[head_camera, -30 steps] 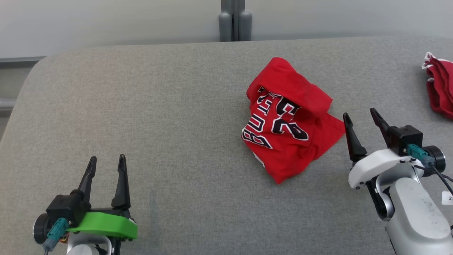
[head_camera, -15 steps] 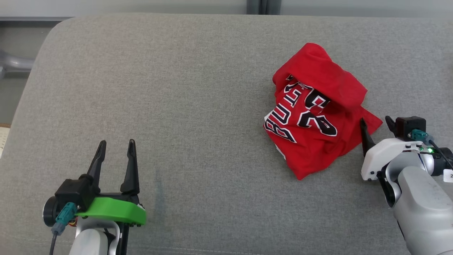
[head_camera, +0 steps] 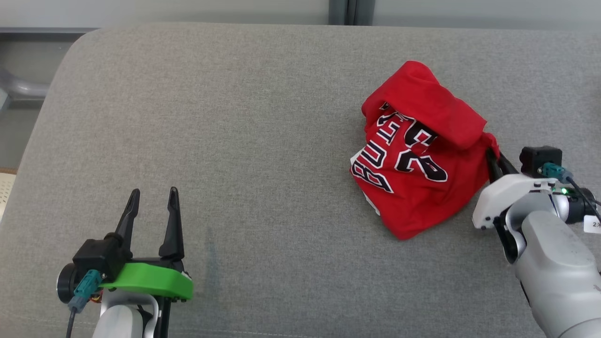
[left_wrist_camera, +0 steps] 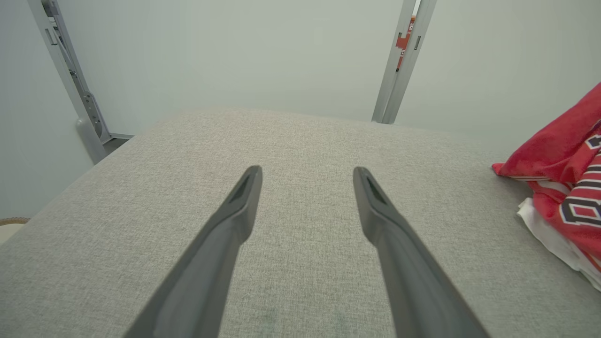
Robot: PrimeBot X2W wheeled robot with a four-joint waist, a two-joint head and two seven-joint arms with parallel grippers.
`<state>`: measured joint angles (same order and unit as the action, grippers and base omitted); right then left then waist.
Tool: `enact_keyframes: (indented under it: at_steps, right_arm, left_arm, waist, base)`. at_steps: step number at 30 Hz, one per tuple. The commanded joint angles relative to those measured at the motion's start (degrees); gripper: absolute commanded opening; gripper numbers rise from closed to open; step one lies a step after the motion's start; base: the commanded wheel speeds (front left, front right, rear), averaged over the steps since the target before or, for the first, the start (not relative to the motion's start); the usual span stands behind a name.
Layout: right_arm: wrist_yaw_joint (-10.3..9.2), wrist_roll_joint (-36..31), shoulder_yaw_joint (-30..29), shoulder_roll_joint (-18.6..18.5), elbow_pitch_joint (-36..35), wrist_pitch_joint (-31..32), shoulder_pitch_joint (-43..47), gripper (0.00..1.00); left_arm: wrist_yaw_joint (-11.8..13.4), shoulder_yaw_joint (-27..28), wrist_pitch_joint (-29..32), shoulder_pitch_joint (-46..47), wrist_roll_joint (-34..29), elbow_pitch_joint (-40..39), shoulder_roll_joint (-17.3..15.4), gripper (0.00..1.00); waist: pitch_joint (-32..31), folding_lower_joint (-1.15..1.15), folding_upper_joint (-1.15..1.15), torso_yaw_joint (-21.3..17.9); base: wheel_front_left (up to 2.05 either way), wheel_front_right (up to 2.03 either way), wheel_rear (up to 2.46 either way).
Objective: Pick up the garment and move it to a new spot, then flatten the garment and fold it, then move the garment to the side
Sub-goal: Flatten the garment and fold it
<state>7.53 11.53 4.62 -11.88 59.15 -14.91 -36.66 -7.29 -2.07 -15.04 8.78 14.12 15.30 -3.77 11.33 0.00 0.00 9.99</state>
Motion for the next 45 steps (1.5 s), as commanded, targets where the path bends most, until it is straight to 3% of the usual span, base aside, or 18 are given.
enact_keyframes:
  at_steps: [1,7,14,19,26,28,32,36,40,45]
  right_arm:
    - [-0.08,0.63,0.21,0.10,-2.34,-0.28,-0.95,0.00]
    - [-0.07,1.07,4.09,3.09,-15.90,-0.31,-0.28,0.00]
    - [-0.07,2.63,14.24,7.46,-27.34,-0.28,0.73,0.00]
    - [-0.06,5.84,25.75,8.86,-31.44,-0.29,3.08,0.00]
    - [-0.07,16.64,44.26,8.78,-34.06,-0.29,7.57,0.00]
    - [-0.06,18.50,48.11,8.91,-32.90,-0.30,7.42,1.00]
    - [-0.06,19.97,49.76,8.86,-31.41,-0.29,6.69,1.00]
    - [-0.06,18.65,46.02,8.88,-31.09,-0.29,5.54,1.00]
    - [-0.06,14.97,38.31,8.76,-30.25,-0.29,5.50,1.00]
    - [-0.06,11.01,26.63,5.15,-28.68,-0.29,6.83,1.00]
  left_arm:
    - [-0.15,0.20,-0.17,-0.65,-0.16,0.10,0.14,1.00]
    - [-0.22,0.21,-0.17,-1.33,-0.32,0.36,0.27,1.00]
    - [-0.25,0.40,-0.17,-2.54,-0.42,0.25,0.33,1.00]
    - [-0.26,1.29,-0.17,-3.47,-0.52,0.01,0.32,1.00]
    - [-0.28,1.79,-0.17,-3.95,-0.25,0.21,0.47,1.00]
    - [-0.29,1.73,-0.17,-3.82,-0.25,0.26,0.54,1.00]
    - [-0.23,2.08,-0.17,-3.78,-0.14,0.16,0.64,1.00]
    - [-0.13,2.66,-0.17,-4.59,-0.26,-0.04,0.69,1.00]
    - [-0.13,2.93,-0.17,-4.73,-0.50,-0.22,0.72,1.00]
    - [-0.16,2.91,-0.17,-4.94,-0.78,-0.41,0.74,1.00]
  waist:
    - [-1.20,0.00,0.00,-0.88]
    - [-3.79,0.00,0.00,-1.51]
    - [-5.80,0.00,0.00,0.72]
    - [-6.12,0.00,0.00,3.25]
    - [-5.91,0.00,0.00,5.93]
    - [-5.79,0.00,0.00,6.28]
    - [-5.85,0.00,0.00,5.92]
    - [-6.37,0.00,0.00,4.18]
    - [-7.09,0.00,0.00,2.57]
    - [-7.60,0.00,0.00,1.57]
  base:
    - [0.00,0.00,0.00]
    - [0.00,0.00,0.00]
    - [0.00,0.00,0.00]
    - [0.00,0.00,0.00]
    - [0.00,0.00,0.00]
    - [0.00,0.00,0.00]
    - [0.00,0.00,0.00]
    - [0.00,0.00,0.00]
    - [0.00,0.00,0.00]
    - [0.00,0.00,0.00]
